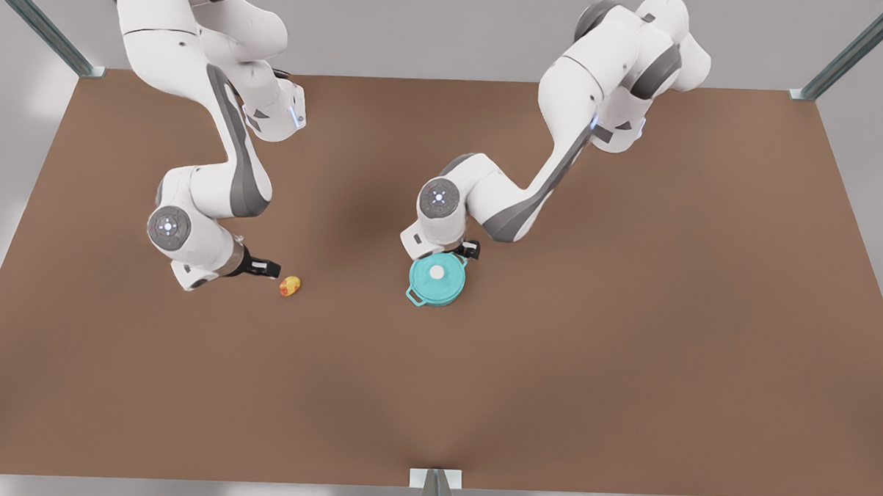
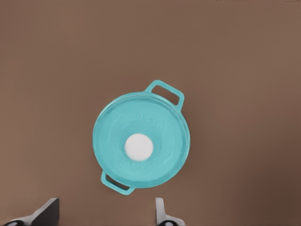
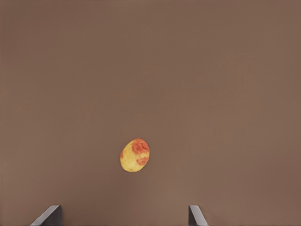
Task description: Open the pot lid and put the potato into the pot
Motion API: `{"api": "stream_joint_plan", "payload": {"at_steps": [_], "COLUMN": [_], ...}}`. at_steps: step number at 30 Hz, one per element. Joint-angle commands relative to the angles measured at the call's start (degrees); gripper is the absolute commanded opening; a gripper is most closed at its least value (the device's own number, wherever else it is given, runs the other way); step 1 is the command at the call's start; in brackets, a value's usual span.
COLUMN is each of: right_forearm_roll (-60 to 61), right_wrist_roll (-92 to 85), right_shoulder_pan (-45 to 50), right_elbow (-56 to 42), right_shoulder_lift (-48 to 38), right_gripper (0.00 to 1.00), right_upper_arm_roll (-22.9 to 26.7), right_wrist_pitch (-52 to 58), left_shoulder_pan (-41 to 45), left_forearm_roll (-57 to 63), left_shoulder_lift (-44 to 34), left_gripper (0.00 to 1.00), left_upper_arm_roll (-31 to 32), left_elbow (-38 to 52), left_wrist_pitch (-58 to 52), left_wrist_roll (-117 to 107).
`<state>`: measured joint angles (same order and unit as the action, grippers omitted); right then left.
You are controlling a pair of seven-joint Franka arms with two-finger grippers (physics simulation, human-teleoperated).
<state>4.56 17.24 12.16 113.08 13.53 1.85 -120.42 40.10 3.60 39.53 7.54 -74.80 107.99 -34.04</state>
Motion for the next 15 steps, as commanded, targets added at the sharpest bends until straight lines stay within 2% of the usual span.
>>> {"api": "stream_joint_plan", "payload": {"at_steps": [1, 2, 8, 15], "right_forearm_roll": [0.10, 0.10, 0.10, -1.48], "right_wrist_roll": [24.51, 25.56, 33.03, 33.12], "right_shoulder_pan": [0.41, 0.32, 1.02, 1.64], "right_elbow": [2.67, 4.17, 6.81, 12.60], "right_shoulder_lift": [0.45, 1.41, 4.05, 5.46], "right_gripper": [1.00, 1.00, 1.00, 1.00], "right_upper_arm_roll": [0.00, 0.09, 0.00, 0.00], "right_wrist_pitch": [-16.34, -19.33, -24.60, -28.73], "left_shoulder_pan": [0.33, 0.68, 1.82, 1.47], "left_forearm_roll": [1.24, 1.32, 9.06, 14.42], "left_shoulder_lift": [0.64, 0.64, 4.07, 6.53], "left_gripper": [1.00, 1.00, 1.00, 1.00], "left_upper_arm_roll": [0.02, 0.02, 0.02, -0.16], "left_elbow": [-1.31, -2.72, -3.43, -3.69], "left_wrist_pitch": [14.26, 17.51, 21.47, 21.65], "left_wrist_roll": [-44.88, -47.08, -46.55, -44.27]}}
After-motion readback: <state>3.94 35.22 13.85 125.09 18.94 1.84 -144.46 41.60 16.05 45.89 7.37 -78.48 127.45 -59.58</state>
